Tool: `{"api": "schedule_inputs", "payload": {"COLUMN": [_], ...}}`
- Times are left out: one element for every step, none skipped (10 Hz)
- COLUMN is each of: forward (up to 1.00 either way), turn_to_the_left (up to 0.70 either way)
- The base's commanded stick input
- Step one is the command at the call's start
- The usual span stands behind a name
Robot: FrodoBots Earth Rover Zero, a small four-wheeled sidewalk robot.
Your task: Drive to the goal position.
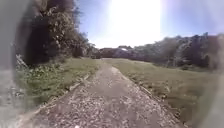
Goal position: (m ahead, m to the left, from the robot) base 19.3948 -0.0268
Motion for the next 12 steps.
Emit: {"api": "schedule_inputs", "payload": {"forward": [1.0,1.0,1.0,1.0,1.0,1.0,1.0,1.0,1.0,1.0,1.0,1.0], "turn_to_the_left": [0.0,0.0,0.0,0.0,0.0,0.0,0.0,0.0,0.0,0.0,0.0,0.04]}}
